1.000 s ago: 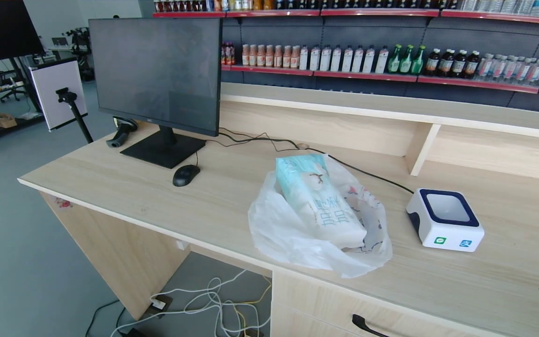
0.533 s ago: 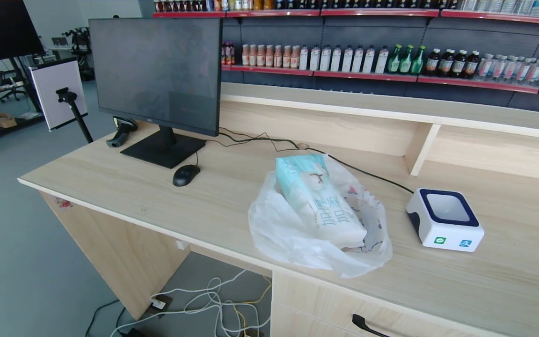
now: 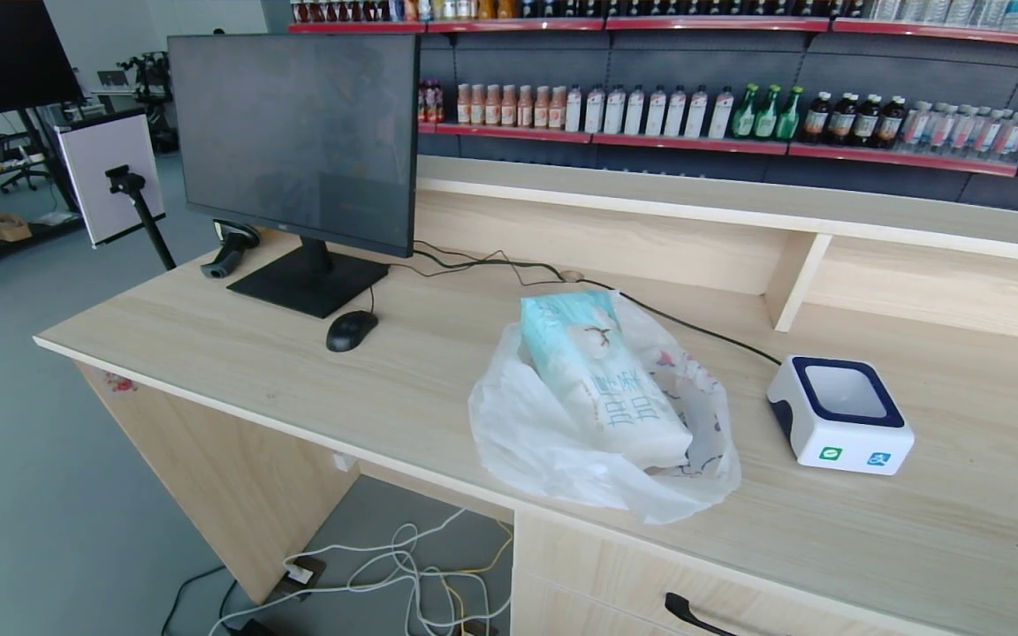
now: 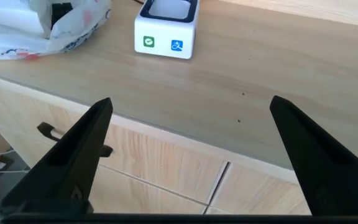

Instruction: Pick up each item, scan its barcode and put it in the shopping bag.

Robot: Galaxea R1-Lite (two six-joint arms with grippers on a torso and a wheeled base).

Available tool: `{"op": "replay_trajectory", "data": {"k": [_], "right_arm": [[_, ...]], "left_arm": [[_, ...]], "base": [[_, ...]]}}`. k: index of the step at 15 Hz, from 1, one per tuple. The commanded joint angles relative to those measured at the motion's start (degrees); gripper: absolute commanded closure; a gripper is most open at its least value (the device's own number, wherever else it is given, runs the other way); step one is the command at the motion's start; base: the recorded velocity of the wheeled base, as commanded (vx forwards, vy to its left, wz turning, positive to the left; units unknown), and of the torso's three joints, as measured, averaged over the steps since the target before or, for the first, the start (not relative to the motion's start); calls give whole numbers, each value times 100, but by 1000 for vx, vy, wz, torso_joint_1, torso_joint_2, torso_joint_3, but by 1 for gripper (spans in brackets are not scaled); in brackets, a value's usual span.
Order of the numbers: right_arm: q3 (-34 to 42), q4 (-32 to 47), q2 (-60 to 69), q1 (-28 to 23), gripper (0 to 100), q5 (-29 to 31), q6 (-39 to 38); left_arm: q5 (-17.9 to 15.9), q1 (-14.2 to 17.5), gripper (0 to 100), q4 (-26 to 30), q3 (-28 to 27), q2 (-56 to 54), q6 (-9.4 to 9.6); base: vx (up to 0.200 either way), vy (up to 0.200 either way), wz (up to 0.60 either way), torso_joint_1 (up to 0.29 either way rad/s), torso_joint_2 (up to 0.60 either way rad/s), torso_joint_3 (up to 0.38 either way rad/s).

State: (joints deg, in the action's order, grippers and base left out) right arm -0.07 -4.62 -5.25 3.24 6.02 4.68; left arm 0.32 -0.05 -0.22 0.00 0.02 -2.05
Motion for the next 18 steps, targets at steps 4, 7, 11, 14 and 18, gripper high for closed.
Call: {"op": "replay_trajectory", "data": {"k": [4, 7, 11, 14, 18], "right_arm": [[-1, 444, 33, 10, 0, -215, -354], [-1, 444, 33, 10, 0, -251, -336], [-1, 462, 33, 10, 0, -251, -275], [-1, 462, 33, 10, 0, -251, -248], [-1, 453, 33, 10, 0, -251, -257]], "left_arm": [[3, 5, 0, -4, 0, -2, -6], [3, -4, 0, -4, 0, 6, -6], [3, -4, 0, 4, 0, -2, 29], [3, -4, 0, 13, 0, -2, 29], [3, 5, 0, 13, 0, -2, 11]], "base": [[-150, 0, 0, 7, 3, 3], [-200, 0, 0, -4, 2, -1], [0, 0, -450, -1, -1, 3], [0, 0, -600, 9, 2, -2], [0, -150, -150, 4, 2, 4]]}}
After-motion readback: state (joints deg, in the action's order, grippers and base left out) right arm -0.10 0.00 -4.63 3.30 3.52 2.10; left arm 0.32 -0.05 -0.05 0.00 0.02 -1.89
